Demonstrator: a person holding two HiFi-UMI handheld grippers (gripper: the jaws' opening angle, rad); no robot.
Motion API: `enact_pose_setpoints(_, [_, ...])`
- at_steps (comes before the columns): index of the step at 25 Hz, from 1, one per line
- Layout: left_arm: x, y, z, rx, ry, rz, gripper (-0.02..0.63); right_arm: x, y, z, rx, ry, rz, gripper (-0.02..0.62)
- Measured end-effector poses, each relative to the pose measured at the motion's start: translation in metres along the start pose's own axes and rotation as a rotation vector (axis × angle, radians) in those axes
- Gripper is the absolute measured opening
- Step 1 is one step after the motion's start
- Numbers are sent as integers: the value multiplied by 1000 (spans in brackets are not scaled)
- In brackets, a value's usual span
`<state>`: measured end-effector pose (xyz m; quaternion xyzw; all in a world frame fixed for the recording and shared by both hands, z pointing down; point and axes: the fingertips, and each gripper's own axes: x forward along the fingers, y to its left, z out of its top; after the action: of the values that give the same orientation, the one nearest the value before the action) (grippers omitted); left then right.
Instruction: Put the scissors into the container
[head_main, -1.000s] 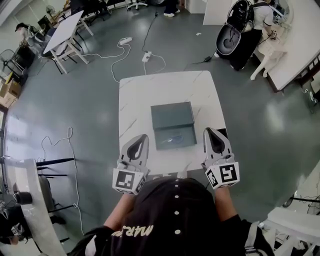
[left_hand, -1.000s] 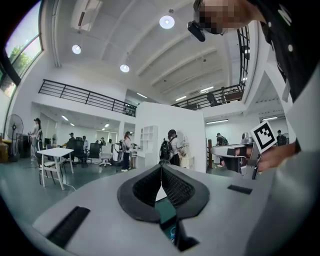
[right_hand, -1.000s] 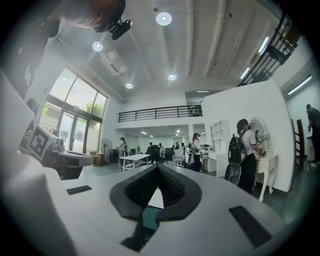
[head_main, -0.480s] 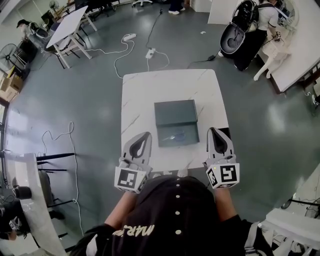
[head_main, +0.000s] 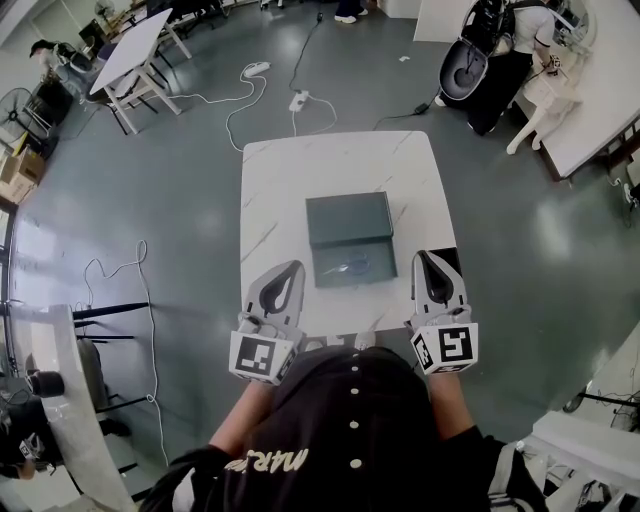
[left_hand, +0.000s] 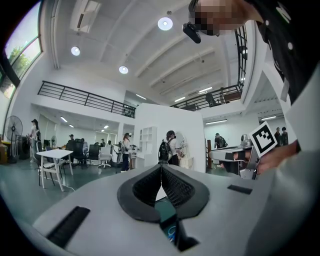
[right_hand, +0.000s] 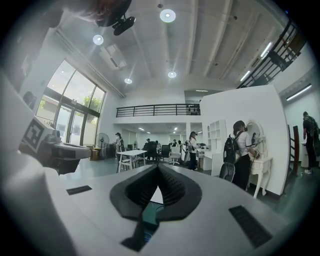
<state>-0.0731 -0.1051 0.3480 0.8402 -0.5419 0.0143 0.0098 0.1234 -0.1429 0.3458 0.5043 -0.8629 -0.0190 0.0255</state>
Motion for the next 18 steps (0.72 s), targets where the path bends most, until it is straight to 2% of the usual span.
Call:
enact_pose_setpoints(6, [-1, -1, -1, -3, 33, 15, 28, -2, 1, 1, 5, 5, -3, 13])
enact_pose_setpoints(10, [-1, -4, 1, -4, 5, -7, 28, -2, 2, 3, 3, 0, 4, 12])
enact_pose_setpoints(18, [3, -6, 4, -3, 15, -23, 28, -2, 2, 4, 15, 14, -6, 14])
